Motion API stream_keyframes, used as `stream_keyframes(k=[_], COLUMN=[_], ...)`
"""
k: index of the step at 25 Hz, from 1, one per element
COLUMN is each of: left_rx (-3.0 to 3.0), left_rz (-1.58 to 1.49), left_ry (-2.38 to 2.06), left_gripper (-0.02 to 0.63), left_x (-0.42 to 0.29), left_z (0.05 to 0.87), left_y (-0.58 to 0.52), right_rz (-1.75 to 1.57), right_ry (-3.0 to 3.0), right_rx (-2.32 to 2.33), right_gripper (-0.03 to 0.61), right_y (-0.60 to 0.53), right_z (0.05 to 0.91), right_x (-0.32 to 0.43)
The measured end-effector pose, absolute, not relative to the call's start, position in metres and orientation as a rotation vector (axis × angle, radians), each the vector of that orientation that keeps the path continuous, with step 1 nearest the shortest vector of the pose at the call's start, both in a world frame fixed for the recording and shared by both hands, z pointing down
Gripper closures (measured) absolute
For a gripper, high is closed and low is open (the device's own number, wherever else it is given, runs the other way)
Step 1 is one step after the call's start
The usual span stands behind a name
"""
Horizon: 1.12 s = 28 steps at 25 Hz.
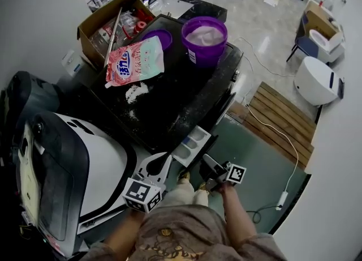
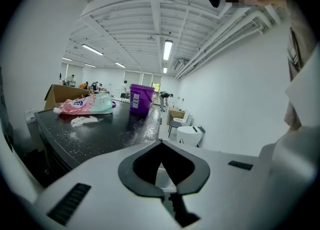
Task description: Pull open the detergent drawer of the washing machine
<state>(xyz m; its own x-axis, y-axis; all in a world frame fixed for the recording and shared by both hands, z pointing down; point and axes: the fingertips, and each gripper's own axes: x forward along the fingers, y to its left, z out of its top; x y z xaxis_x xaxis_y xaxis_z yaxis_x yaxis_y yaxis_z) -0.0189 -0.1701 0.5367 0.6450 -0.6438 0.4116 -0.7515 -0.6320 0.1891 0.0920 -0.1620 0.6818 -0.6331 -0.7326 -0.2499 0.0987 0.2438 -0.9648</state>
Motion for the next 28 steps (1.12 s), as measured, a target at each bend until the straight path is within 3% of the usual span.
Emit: stream_keyframes(k=[28], left_rx=[2.538], left_rz=[0.447], left_ry=[-1.045], left_gripper=[0.594], left_x=[0.0], left_z=[0.542], left_y=[-0.15], right_rz=[-1.44], right_ry=[1.789], right_rx=[-0.61], right_gripper=[0.193], right_y=[-0.125], right_z=[0.677], right_x=[0.128])
